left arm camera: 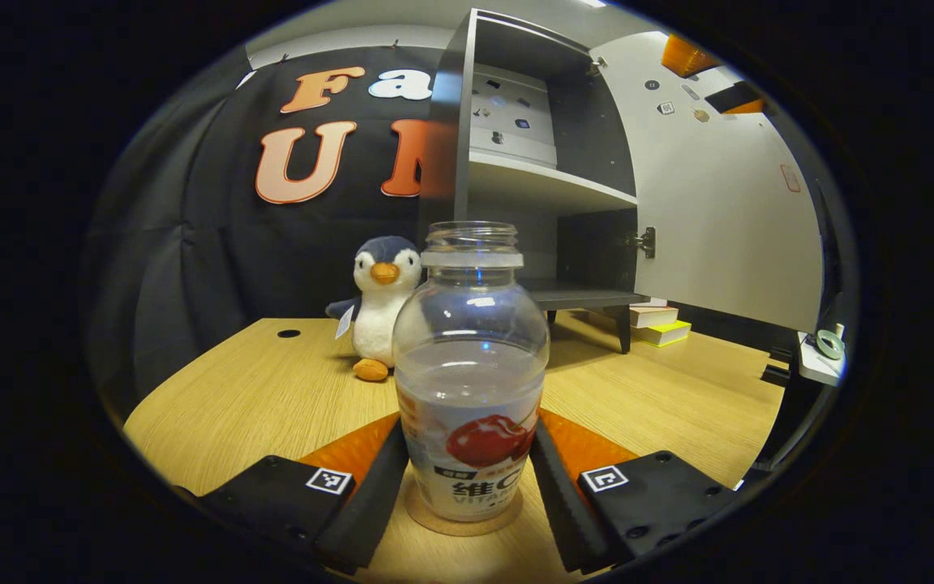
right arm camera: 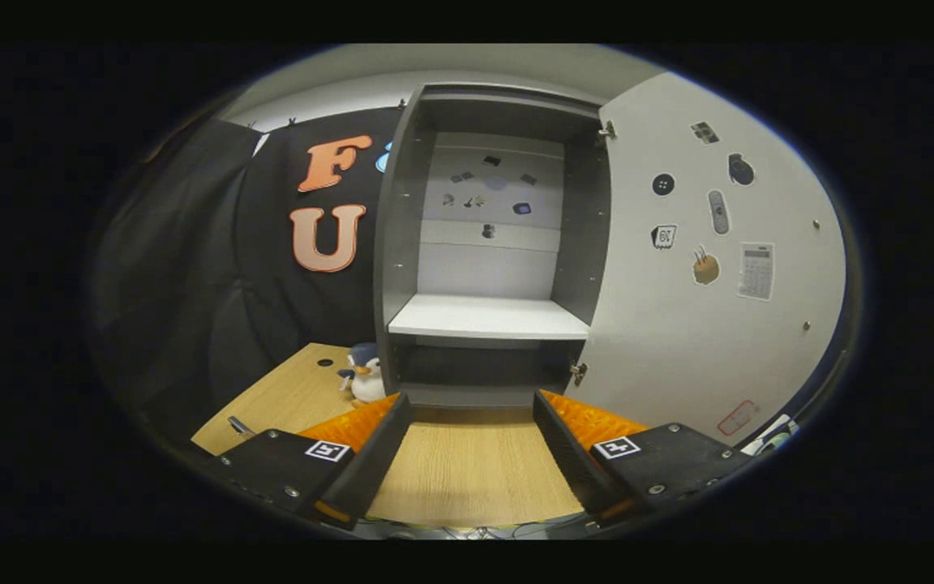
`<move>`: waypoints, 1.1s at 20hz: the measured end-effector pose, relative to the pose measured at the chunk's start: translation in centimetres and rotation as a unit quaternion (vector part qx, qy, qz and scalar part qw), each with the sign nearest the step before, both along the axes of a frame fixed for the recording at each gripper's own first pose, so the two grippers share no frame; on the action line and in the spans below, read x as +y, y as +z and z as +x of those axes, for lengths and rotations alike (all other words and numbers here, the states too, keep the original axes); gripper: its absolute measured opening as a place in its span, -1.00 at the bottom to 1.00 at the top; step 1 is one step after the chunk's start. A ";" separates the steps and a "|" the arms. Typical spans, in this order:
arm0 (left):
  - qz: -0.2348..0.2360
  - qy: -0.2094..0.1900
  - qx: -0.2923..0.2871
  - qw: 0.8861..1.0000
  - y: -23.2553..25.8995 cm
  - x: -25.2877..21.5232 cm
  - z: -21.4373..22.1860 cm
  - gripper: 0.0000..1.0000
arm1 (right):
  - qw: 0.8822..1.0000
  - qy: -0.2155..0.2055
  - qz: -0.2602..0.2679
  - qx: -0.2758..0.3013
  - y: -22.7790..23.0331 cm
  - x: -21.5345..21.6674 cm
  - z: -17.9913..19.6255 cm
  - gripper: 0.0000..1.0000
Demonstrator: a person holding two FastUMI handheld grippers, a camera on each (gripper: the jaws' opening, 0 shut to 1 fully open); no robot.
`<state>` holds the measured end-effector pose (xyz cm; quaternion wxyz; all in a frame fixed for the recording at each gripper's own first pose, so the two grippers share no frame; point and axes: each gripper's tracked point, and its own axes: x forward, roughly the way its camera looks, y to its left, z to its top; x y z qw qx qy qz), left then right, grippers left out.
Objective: Open the cabinet door with the right hand, grasp the bottle in the cabinet with the left hand and place it on the coaster, then close the cabinet door with the right hand.
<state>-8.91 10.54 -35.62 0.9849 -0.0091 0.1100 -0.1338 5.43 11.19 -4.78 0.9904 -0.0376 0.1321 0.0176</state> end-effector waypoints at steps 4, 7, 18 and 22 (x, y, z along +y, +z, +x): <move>0.007 0.003 0.007 1.000 -0.3 0.1 0.1 0.75 | 1.000 0.008 0.008 0.000 0.0 0.4 0.1 0.87; 0.013 0.005 0.009 1.000 -0.4 0.3 0.3 0.89 | 1.000 0.010 0.019 0.000 -0.1 0.4 0.1 0.87; 0.009 0.017 0.013 1.000 1.2 0.5 3.0 0.90 | 0.999 -0.002 0.049 -0.009 1.0 -1.4 -0.1 0.87; 0.007 0.003 0.004 1.000 2.3 -0.6 2.5 0.92 | 0.998 -0.014 0.053 -0.011 1.1 -2.6 -0.3 0.87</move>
